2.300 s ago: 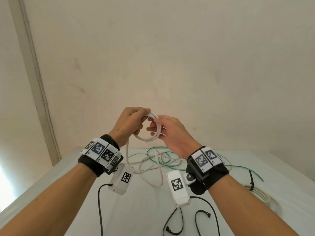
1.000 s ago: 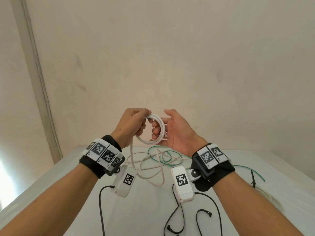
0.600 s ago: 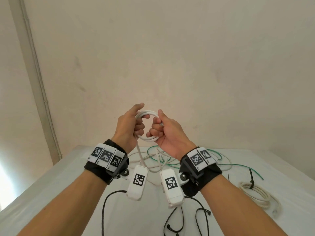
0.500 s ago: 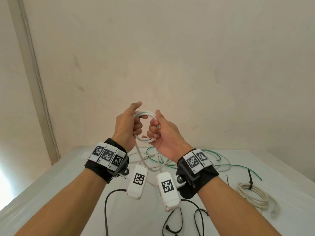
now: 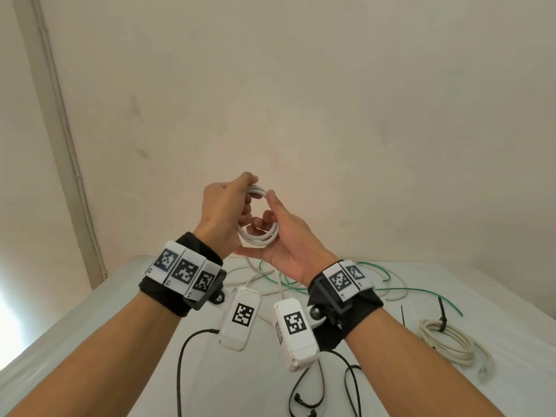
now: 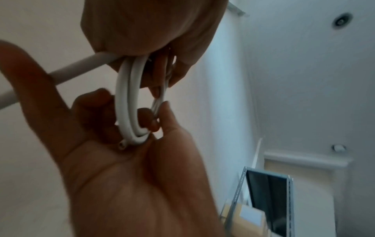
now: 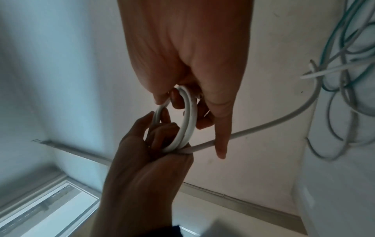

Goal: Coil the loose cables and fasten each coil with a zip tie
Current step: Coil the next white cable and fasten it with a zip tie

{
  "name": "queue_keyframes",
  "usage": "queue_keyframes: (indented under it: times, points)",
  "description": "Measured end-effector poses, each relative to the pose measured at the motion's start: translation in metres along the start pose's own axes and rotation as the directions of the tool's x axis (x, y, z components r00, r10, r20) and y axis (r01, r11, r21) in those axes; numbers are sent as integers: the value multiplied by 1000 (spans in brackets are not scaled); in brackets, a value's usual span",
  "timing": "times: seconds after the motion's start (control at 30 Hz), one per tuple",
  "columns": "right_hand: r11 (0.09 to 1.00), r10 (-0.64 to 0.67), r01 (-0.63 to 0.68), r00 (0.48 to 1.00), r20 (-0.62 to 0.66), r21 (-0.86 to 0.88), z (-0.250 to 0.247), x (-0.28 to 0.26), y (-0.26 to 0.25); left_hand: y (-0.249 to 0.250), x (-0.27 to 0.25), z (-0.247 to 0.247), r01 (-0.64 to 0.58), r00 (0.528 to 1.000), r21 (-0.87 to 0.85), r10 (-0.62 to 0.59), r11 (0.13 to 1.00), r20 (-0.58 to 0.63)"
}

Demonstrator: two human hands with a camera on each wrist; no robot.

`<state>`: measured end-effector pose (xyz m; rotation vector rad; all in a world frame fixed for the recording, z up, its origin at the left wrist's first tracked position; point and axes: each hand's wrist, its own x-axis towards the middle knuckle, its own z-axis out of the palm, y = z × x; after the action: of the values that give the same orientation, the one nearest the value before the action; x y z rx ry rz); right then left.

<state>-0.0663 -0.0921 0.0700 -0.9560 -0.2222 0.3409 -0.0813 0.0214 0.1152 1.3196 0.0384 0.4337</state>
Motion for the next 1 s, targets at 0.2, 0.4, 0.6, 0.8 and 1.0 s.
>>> queue_keyframes:
  times: [0.2,0.4,0.6,0.8,1.0]
  points:
    - [985,-74,45,982,-176,-166,6,2,0,3,3,-12,267,957,-97,-252,959,145]
    - [930,-175,97,965,-195,-355,1,4,0,-11,1,-12,323,940,-91,-308,942,148]
    - [906,-215,131,962,-170,-403,-15,5,4,-27,-6,-10,362,915,-30,-350,931,201]
    - [875,-235,148,962,-137,-462,-31,-5,-6,-42,-11,-13,300,900,157,-333,941,280]
    - [814,-286,160,947,-145,-559,-38,-2,-5,-43,-15,0,155,926,62,-166,986,339]
